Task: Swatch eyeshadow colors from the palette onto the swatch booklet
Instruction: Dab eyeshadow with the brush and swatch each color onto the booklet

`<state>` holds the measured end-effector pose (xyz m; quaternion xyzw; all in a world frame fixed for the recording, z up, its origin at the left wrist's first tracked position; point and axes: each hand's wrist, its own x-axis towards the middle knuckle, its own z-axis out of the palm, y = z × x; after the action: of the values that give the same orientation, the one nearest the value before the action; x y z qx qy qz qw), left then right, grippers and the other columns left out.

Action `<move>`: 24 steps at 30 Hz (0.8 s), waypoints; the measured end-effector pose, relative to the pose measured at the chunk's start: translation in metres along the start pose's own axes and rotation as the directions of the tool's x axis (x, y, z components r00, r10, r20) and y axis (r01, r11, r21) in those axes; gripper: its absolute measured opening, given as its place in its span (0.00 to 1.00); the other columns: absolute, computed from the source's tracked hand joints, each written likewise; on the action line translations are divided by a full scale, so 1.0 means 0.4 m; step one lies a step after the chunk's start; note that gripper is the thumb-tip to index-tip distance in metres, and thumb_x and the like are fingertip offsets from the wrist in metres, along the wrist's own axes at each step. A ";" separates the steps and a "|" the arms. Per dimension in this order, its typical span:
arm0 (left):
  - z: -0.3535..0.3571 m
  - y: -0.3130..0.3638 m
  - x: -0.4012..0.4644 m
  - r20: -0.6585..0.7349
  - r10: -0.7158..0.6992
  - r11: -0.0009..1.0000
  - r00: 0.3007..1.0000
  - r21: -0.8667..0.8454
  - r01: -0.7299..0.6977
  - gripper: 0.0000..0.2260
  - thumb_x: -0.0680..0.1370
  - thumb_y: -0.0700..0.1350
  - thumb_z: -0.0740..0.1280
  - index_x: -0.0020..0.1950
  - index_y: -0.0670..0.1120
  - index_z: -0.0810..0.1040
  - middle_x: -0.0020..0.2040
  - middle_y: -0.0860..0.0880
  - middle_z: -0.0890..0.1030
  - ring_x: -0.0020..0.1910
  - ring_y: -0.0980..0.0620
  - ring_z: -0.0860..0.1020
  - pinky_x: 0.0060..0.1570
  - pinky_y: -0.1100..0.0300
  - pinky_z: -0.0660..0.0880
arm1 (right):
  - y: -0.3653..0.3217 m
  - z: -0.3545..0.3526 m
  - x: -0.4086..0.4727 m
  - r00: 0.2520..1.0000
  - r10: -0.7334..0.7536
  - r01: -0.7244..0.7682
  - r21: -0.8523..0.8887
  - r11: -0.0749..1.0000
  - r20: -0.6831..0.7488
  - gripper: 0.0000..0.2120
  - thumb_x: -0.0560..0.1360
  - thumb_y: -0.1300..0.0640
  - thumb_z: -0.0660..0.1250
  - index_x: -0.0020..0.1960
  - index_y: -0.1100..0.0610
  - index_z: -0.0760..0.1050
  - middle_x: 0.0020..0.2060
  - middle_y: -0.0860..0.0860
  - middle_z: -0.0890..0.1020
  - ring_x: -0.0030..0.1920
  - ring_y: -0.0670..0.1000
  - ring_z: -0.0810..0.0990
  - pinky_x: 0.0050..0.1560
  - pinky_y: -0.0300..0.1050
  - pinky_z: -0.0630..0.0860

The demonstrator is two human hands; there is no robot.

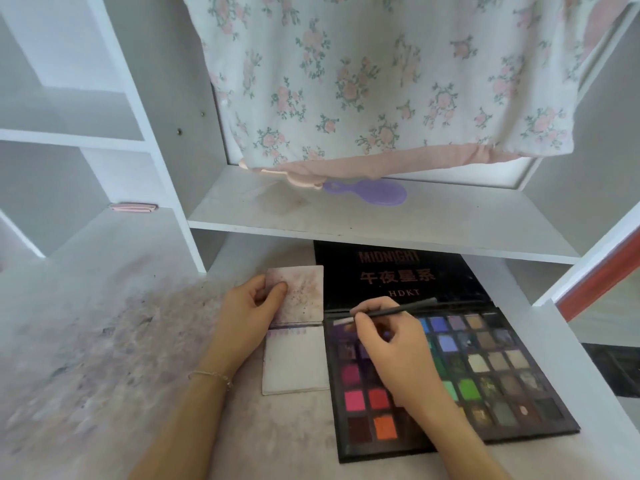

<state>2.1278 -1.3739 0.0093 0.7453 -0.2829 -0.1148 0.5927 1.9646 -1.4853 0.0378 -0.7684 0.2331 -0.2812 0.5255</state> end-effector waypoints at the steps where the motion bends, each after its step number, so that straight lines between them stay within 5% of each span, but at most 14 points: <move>1: 0.000 0.000 0.000 0.000 0.001 1.000 1.000 0.001 -0.001 0.05 0.76 0.44 0.65 0.43 0.47 0.80 0.39 0.53 0.84 0.41 0.56 0.82 0.39 0.66 0.78 | -0.001 0.013 0.004 1.000 0.001 -0.001 -0.010 1.000 0.021 0.09 0.74 0.61 0.64 0.39 0.49 0.75 0.33 0.52 0.80 0.35 0.48 0.78 0.34 0.36 0.74; 11: 0.000 0.015 -0.003 -0.003 -0.019 1.000 1.000 0.005 0.019 0.09 0.76 0.44 0.65 0.46 0.39 0.79 0.43 0.41 0.83 0.44 0.44 0.81 0.46 0.46 0.78 | 0.016 0.051 0.014 0.997 0.024 -0.018 -0.084 0.996 0.076 0.07 0.72 0.58 0.65 0.39 0.46 0.75 0.33 0.46 0.81 0.35 0.42 0.78 0.33 0.33 0.74; 21: 0.001 0.019 -0.004 -0.010 -0.028 1.000 1.000 0.011 0.028 0.09 0.76 0.44 0.65 0.45 0.39 0.79 0.42 0.43 0.83 0.43 0.46 0.81 0.46 0.46 0.79 | 0.011 0.051 0.011 0.993 0.021 -0.006 -0.134 0.991 0.117 0.09 0.73 0.60 0.65 0.38 0.47 0.74 0.28 0.35 0.77 0.30 0.36 0.75 0.28 0.28 0.68; 24: 0.000 0.019 -0.006 -0.002 -0.036 0.999 0.999 -0.002 0.036 0.07 0.76 0.43 0.65 0.45 0.42 0.80 0.42 0.47 0.84 0.43 0.49 0.82 0.45 0.52 0.79 | 0.008 0.051 0.012 0.993 0.010 0.008 -0.145 0.989 0.118 0.10 0.73 0.60 0.64 0.39 0.46 0.74 0.26 0.39 0.77 0.30 0.36 0.75 0.28 0.28 0.68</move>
<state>2.1235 -1.3736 0.0163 0.7499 -0.2686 -0.1250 0.5915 1.9818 -1.4757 0.0299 -0.8199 0.2219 -0.2170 0.4811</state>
